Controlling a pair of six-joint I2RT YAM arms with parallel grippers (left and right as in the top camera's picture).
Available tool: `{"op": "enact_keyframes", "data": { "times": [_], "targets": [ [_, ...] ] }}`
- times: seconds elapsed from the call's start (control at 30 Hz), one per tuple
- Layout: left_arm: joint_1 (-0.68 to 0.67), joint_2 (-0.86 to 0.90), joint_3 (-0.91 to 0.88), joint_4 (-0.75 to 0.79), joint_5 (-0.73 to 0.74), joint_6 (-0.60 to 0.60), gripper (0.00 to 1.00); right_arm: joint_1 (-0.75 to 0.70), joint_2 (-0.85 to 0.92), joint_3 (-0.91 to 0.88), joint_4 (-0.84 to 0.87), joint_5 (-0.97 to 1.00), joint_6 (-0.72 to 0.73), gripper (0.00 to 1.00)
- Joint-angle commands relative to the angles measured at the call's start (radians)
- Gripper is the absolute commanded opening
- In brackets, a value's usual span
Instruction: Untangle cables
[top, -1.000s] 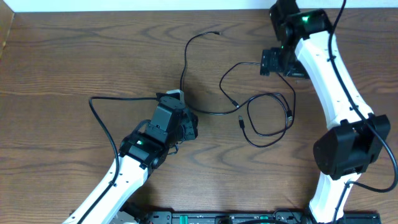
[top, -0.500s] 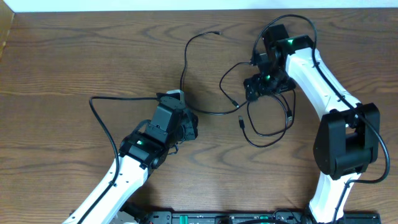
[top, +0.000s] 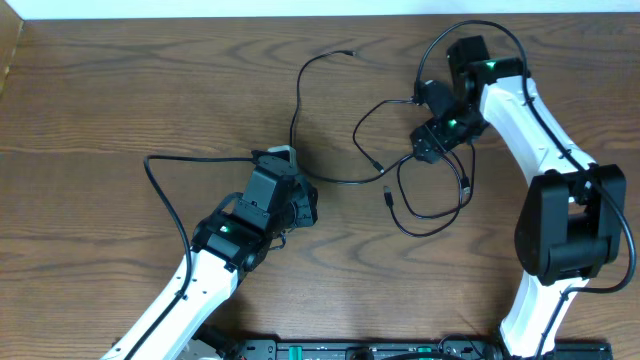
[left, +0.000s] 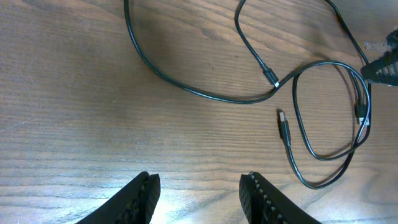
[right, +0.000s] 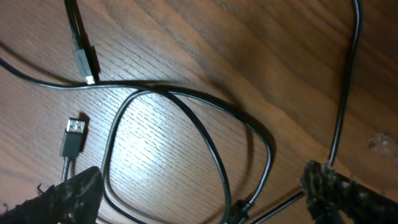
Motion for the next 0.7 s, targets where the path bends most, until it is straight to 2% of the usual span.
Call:
{"op": "enact_keyframes", "data": {
  "times": [0.0,0.33,0.4,0.5,0.57,0.67],
  "targets": [
    [0.004,-0.003,-0.005,-0.004,-0.017,0.018,0.47,-0.008,0.019,-0.007,0.005,-0.06,-0.096,0.95],
    [0.004,-0.003,-0.005,-0.001,-0.017,0.018,0.47,0.0,0.164,-0.007,0.006,-0.086,-0.096,0.75],
    [0.004,-0.003,-0.005,-0.001,-0.017,0.018,0.47,-0.001,0.176,-0.007,0.009,-0.104,-0.096,0.6],
    [0.004,-0.003,-0.005,-0.001,-0.025,0.019,0.47,-0.002,0.175,-0.007,0.013,-0.127,-0.097,0.24],
    [0.004,-0.003,-0.005,-0.001,-0.028,0.022,0.47,-0.002,0.175,-0.007,0.012,-0.139,-0.097,0.04],
    [0.004,-0.003,-0.005,0.0,-0.029,0.022,0.47,0.006,0.175,-0.006,-0.003,-0.218,-0.123,0.01]
  ]
}}
